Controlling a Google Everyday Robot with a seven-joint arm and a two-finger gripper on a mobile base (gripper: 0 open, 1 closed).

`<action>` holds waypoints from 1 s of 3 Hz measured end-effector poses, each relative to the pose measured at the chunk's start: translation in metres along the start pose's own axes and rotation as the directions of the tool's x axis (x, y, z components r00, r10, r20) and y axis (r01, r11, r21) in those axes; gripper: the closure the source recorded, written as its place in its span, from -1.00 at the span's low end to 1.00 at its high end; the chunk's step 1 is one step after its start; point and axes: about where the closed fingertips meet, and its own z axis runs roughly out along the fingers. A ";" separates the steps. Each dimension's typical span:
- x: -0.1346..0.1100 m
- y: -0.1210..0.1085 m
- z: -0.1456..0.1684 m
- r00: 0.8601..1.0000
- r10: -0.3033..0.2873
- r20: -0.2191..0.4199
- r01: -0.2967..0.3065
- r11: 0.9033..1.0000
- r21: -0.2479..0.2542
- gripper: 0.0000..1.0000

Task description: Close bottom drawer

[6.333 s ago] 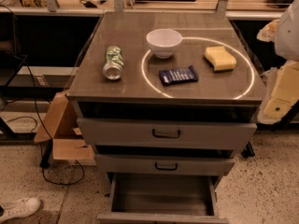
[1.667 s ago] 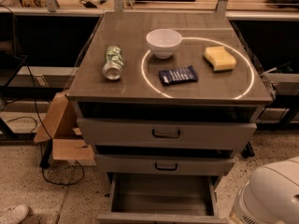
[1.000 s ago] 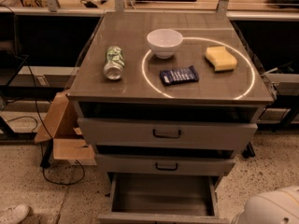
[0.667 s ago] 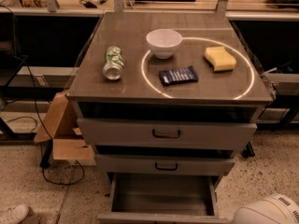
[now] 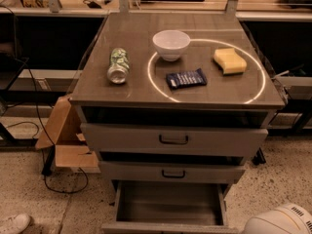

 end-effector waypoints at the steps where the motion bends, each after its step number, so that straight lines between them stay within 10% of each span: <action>1: 0.009 0.008 0.022 0.998 0.046 -0.032 -0.047 0.998 -0.036 1.00; 3: 0.001 0.031 0.129 0.983 0.142 -0.114 -0.158 0.977 -0.145 1.00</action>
Offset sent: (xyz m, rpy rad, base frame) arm -0.0461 0.0217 -0.1484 0.0547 0.2306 -0.2417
